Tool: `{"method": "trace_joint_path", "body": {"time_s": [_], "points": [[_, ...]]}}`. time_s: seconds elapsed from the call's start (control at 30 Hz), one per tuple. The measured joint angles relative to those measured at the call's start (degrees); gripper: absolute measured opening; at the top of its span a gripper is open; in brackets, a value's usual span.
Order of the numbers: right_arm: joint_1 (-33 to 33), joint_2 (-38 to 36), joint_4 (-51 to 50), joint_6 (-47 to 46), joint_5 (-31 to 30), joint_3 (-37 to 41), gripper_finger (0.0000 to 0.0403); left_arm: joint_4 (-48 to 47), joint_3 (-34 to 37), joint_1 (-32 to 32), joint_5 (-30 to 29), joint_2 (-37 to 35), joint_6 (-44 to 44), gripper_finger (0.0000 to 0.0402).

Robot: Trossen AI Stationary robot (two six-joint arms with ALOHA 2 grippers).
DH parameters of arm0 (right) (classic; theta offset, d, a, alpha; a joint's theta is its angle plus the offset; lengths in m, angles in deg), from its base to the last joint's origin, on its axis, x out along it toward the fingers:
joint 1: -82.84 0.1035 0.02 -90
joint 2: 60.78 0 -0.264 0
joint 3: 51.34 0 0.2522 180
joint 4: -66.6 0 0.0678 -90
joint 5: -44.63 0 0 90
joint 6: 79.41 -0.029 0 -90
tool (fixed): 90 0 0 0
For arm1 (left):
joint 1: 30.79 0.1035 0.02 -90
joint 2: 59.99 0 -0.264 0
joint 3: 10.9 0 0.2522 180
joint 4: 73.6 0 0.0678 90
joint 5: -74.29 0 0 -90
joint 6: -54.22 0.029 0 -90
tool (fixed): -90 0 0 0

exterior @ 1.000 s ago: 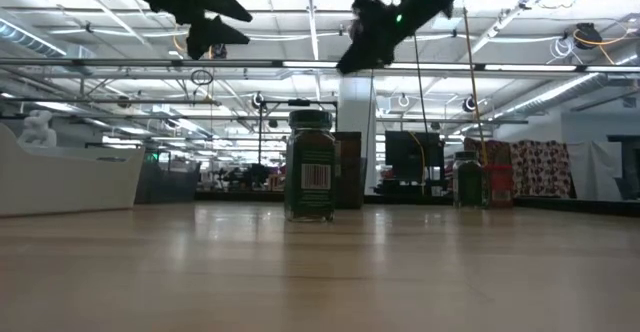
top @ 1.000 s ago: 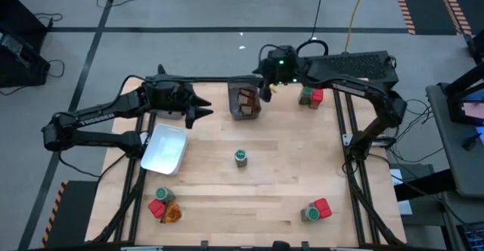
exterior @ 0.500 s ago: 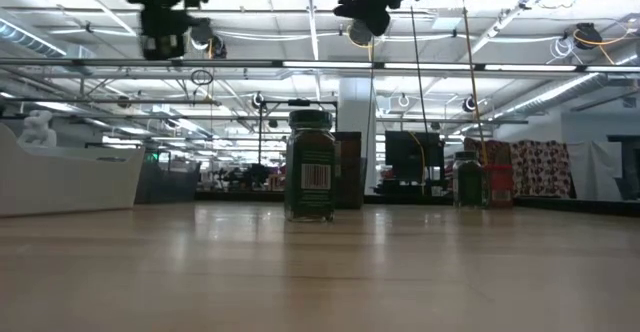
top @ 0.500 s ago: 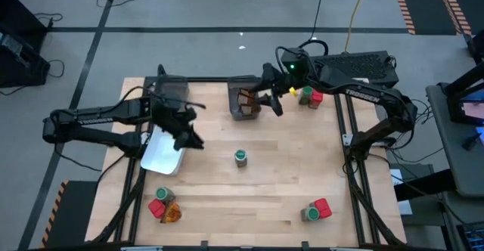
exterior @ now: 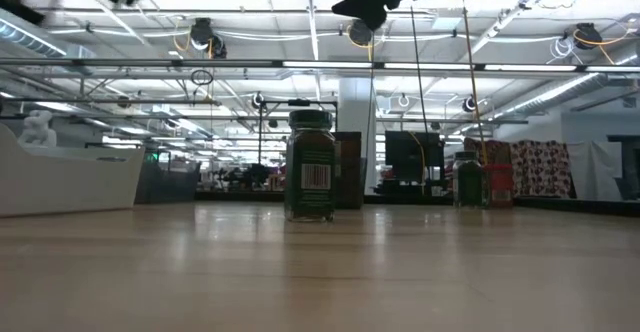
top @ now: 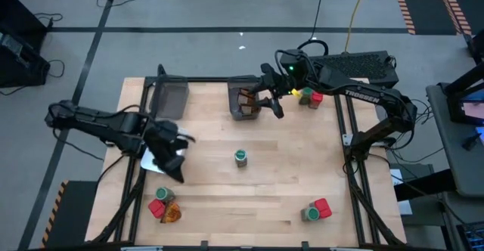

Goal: Sort spices by type
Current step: Put the brown seasoning bag into the middle black bin

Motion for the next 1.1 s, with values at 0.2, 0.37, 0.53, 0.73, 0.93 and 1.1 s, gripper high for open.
{"method": "trace_joint_path", "body": {"time_s": [0.2, 0.37, 0.53, 0.73, 0.93, 1.1], "points": [[0.00, 0.00, 0.00, 3.00, 0.03, 0.00, 0.0192, 0.09, 0.00, -8.36, -2.53, 0.18, -12.29, 0.0203], [0.00, 0.00, -0.05, 3.88, 0.03, 0.00, 0.0192, 0.13, 0.00, -12.79, -5.13, 1.41, -18.30, 0.0203], [0.00, 0.00, -0.70, 3.88, 0.03, 0.00, 0.0192, 0.13, 0.00, -16.46, -6.03, 5.01, -19.61, 0.0203], [0.00, 0.00, -1.98, 3.88, 0.03, 0.00, 0.0192, 0.13, 0.00, -19.01, -6.24, 9.39, -19.66, 0.0203], [0.00, 0.02, -2.16, 3.79, 0.03, 0.00, 0.0192, 0.13, 0.00, -20.60, -6.49, 13.17, -19.68, 0.0203], [0.00, 0.02, -2.16, 3.81, 0.03, 0.00, 0.0192, 0.13, 0.00, -21.70, -6.71, 16.37, -20.59, 0.0203]]}}
